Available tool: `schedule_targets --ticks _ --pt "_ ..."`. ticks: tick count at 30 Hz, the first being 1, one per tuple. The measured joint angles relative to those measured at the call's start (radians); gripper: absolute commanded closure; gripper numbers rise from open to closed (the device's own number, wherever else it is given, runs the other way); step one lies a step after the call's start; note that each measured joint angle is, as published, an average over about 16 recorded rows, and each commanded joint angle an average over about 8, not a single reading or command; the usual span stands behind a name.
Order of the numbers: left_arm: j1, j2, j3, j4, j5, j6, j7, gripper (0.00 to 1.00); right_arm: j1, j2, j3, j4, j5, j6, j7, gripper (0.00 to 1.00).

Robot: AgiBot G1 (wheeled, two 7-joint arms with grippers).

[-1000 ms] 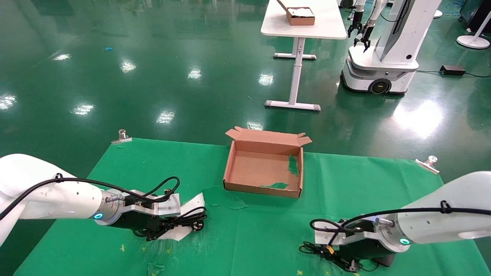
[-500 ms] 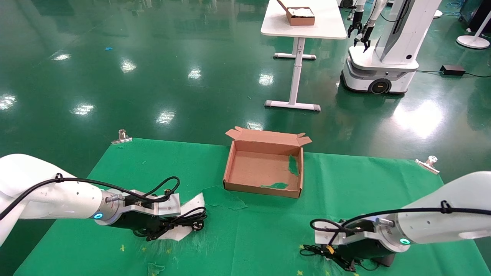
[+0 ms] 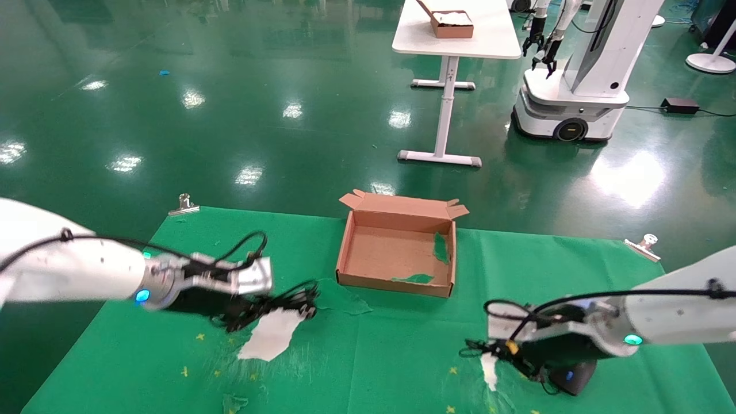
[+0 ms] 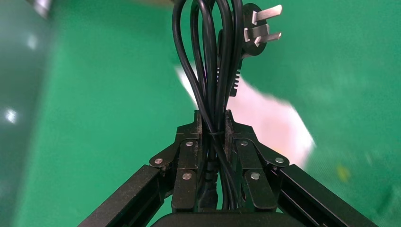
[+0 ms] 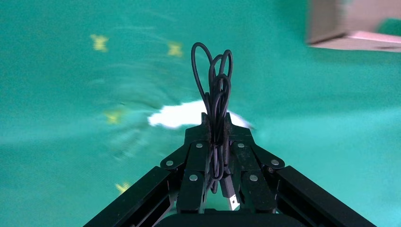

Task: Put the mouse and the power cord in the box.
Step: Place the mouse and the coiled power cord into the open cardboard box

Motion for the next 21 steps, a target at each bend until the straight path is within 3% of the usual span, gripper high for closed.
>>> schedule_targets --ticks 10,21 --pt "-0.019 0.108 0.000 -0.094 -0.091 -0.121 0.086 1.00 0.070 0.091 0.053 0.093 0.010 -0.002 0.055 1.00" --pt "0.047 0.151 0.186 -0.211 -0.204 -0.356 0.227 1.00 0.114 0.172 0.085 0.197 0.007 -0.035 0.120 1.00"
